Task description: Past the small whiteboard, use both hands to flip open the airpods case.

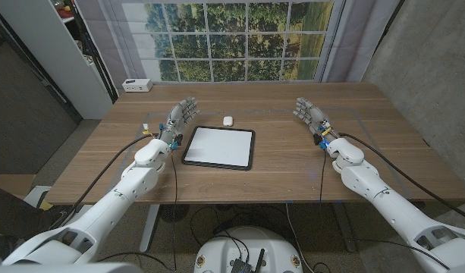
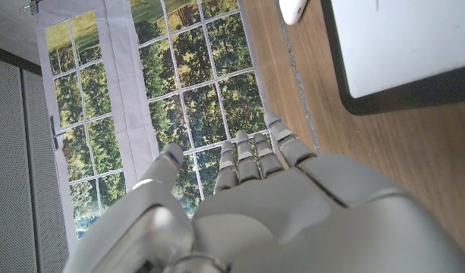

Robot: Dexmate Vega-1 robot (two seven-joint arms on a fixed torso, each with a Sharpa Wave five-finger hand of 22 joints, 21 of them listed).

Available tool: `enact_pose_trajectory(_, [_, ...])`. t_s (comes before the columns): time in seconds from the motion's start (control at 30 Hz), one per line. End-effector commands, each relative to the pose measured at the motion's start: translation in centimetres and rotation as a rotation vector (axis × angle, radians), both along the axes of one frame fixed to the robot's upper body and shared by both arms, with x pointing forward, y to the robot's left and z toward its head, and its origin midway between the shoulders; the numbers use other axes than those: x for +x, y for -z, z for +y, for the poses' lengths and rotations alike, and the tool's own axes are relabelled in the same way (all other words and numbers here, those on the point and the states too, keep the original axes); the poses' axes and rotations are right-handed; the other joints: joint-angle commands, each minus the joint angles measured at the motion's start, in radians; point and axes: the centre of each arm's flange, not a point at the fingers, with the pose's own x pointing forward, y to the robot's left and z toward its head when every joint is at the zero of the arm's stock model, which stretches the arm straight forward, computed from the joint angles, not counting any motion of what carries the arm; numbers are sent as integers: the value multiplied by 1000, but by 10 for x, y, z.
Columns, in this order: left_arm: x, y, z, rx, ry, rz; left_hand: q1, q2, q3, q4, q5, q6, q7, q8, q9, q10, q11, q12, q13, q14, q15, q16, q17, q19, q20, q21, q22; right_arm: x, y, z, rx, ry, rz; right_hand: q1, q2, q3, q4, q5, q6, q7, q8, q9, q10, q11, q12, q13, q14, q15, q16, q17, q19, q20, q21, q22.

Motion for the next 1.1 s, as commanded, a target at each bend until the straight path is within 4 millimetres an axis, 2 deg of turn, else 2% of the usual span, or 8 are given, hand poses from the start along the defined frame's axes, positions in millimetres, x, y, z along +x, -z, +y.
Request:
enact_pose_trajectory(0.03, [-6, -1, 9, 32, -8, 7, 13, 1, 7, -6, 6, 15, -5, 8, 2, 10, -3, 4, 3, 9, 0, 4, 3, 9, 0, 7, 2, 3, 11, -5, 18, -30, 43, 18, -4, 5, -14, 3, 11, 1, 5, -3, 12, 0, 5, -5, 11, -128, 4, -8, 13, -98, 1, 4])
enact_pose_trajectory(0.37, [-15, -21, 26, 207, -115, 2, 130, -15, 36, -136, 6, 17, -43, 5, 7, -24, -26, 0, -1, -48, 4, -8, 5, -68, 29, -19, 2, -6, -15, -8, -139, 33, 41, 33, -3, 0, -43, -9, 40, -17, 11, -27, 9, -3, 2, -37, 11, -116, 11, -31, -23, -6, -42, 7])
enact_pose_trajectory(0.4, [-16, -24, 27, 220, -129, 6, 139, -16, 37, -146, 6, 16, -45, 5, 8, -29, -29, -1, -1, -55, 5, -8, 5, -76, 31, -20, 2, -7, -18, -8, -160, 37, 43, 37, -4, -2, -51, -12, 52, -73, 14, -33, 13, -4, 5, -44, 13, -110, 16, -34, -26, 4, -52, 8])
enact_pose_trajectory(0.47, [-16, -27, 29, 239, -141, 3, 149, -16, 38, -154, 7, 16, -48, 5, 9, -37, -28, -2, 0, -62, 5, -8, 5, -85, 32, -22, 2, -8, -25, -6, -210, 48, 47, 40, -6, -5, -59, -13, 69, -99, 18, -39, 13, 2, 7, -52, 7, -109, 17, -36, -22, 10, -62, 9])
enact_pose_trajectory(0.5, [-16, -29, 29, 246, -145, 1, 154, -16, 38, -158, 7, 15, -50, 5, 9, -41, -29, -2, 1, -64, 4, -7, 5, -89, 33, -22, 2, -9, -30, -5, -242, 53, 46, 48, -12, -7, -72, -14, 81, -42, 19, -47, 19, 6, 11, -59, 6, -108, 20, -39, -19, 13, -74, 10])
enact_pose_trajectory(0.53, [-16, -30, 30, 255, -150, 3, 156, -17, 39, -160, 7, 14, -50, 5, 9, -42, -30, -3, 1, -65, 4, -7, 5, -91, 34, -22, 2, -10, -34, -3, -276, 60, 44, 50, -13, -8, -75, -14, 81, -29, 18, -49, 20, 6, 12, -60, 6, -110, 20, -40, -21, 18, -78, 10])
enact_pose_trajectory(0.87, [-11, -54, 30, 459, -213, 33, 246, -28, 42, -193, 9, -24, -77, 4, 13, -122, -13, -12, 8, -150, 16, -9, 7, -165, 45, -25, 2, -11, -56, 6, -386, 70, 38, 71, -17, -5, -92, -12, 90, -27, 19, -57, 19, -1, 14, -64, -11, -112, 15, -45, -35, 39, -97, 10])
enact_pose_trajectory(1.1, [-4, -79, 28, 689, -271, 68, 352, -53, 27, -189, 7, -86, -126, 10, 20, -248, -18, -19, 15, -260, 31, -8, 9, -272, 51, -27, 1, -13, -53, 5, -382, 66, 43, 74, -16, -5, -93, -11, 95, -40, 20, -60, 16, 2, 14, -66, -17, -108, 15, -45, -39, 40, -105, 10])
